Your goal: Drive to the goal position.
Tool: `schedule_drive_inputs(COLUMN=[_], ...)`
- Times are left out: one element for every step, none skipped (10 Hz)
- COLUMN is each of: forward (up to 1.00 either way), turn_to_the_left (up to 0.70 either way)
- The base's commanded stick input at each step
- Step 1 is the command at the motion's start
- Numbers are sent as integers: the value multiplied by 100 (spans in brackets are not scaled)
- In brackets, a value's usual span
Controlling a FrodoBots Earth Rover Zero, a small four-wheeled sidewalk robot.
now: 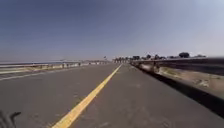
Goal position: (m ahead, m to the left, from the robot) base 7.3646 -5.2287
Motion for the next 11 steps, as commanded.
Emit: schedule_drive_inputs(forward=[30,30,30,30,30,30,30,30,30,30,30], turn_to_the_left=[0,0,0,0,0,0,0,0,0,0,0])
